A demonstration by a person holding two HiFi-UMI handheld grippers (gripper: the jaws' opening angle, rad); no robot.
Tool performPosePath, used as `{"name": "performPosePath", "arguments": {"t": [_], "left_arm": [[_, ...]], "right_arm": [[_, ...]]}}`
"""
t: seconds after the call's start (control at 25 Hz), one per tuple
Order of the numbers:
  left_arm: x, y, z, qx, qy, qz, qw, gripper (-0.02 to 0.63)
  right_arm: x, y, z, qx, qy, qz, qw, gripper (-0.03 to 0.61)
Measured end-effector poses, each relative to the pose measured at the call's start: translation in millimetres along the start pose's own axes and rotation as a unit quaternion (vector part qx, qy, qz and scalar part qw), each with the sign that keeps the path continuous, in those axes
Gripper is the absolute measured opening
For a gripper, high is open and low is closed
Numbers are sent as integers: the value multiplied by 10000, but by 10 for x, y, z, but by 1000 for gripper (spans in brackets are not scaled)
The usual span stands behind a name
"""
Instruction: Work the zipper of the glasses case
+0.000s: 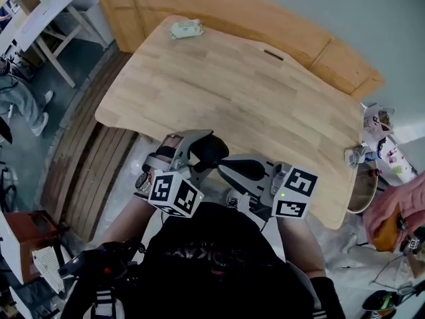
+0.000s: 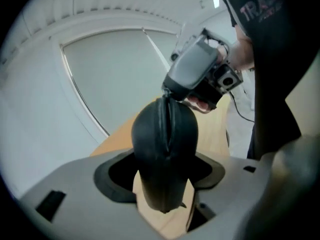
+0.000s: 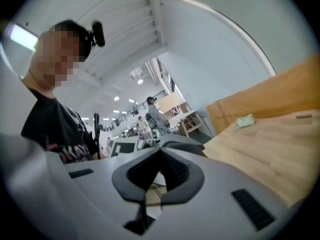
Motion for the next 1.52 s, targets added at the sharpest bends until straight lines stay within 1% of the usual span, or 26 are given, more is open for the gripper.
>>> {"name": "performPosePath", "arguments": {"t": [0.12, 0.2, 0.32, 0.4, 0.44, 0.52, 0.6, 0.68, 0.76, 0.84, 0.92, 0.96, 1.04, 1.16, 1.24, 1.32, 1.4, 1.44, 1.48, 1.52], "left_arm": [[-153, -63, -4, -320, 667, -194, 9971, 282], [-202, -104, 3, -375, 942, -335, 9943, 286], [-229, -116, -8, -67, 1094, -532, 9926, 288], [-245, -108, -33, 74, 1043, -548, 9930, 287], [-244, -109, -36, 76, 942, -521, 9942, 284], [-213, -118, -19, 39, 614, -430, 9972, 281], [-156, -118, 10, 2, 228, -305, 9993, 279], [-99, -109, 37, -52, -132, -191, 9997, 278], [-49, -100, 65, -124, -476, -101, 9987, 275], [0, -85, 98, -200, -822, -1, 9964, 273], [49, -60, 122, -201, -1136, 78, 9933, 273], [69, -47, 129, -174, -1255, 101, 9919, 273], [96, -24, 135, -91, -1415, 114, 9898, 272], [135, -1, 135, 13, -1495, 92, 9887, 273], [149, -2, 136, 1, -1462, 99, 9892, 273], [140, -18, 128, -104, -1323, 147, 9911, 273], [123, -42, 119, -347, -1053, 277, 9935, 273], [113, -59, 125, -556, -863, 391, 9939, 274], [98, -83, 140, -851, -613, 554, 9929, 275], [77, -112, 163, -1246, -291, 769, 9888, 275]], "right_arm": [[-159, 7, -43, 394, 512, -502, 9966, 17], [-199, 35, -58, 607, 707, -799, 9924, 17], [-194, 78, -59, 839, 866, -1143, 9861, 17], [-196, 84, -60, 912, 930, -1216, 9840, 17], [-199, 88, -63, 905, 926, -1147, 9849, 17], [-206, 110, -68, 800, 808, -797, 9903, 17], [-202, 130, -71, 542, 561, -287, 9965, 17], [-181, 118, -78, 142, 233, 289, 9992, 17], [-135, 89, -90, -251, -131, 867, 9958, 17], [-73, 67, -88, -599, -499, 1387, 9873, 17], [-17, 49, -58, -887, -822, 1767, 9768, 17], [8, 38, -41, -984, -936, 1863, 9731, 17], [58, 9, -23, -1074, -1055, 1846, 9712, 17], [116, -10, -8, -1096, -1081, 1712, 9731, 17], [120, -2, 5, -1073, -1031, 1740, 9734, 17], [99, -5, -3, -1053, -872, 1691, 9761, 17], [44, -15, -21, -989, -538, 1465, 9828, 20], [-2, -8, -29, -865, -299, 1273, 9876, 55], [-58, 9, -34, -679, -39, 1049, 9922, 133], [-122, 36, -30, -466, 218, 836, 9952, 171]]}}
Point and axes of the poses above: the fingertips, and each gripper's own axes: x forward along the fingers, y to its right, z out of its underside, the point moved 10 cm from there along -x, backward along the fingers, and after that the axes turned 11 degrees about -y, right-handed, at the moved point
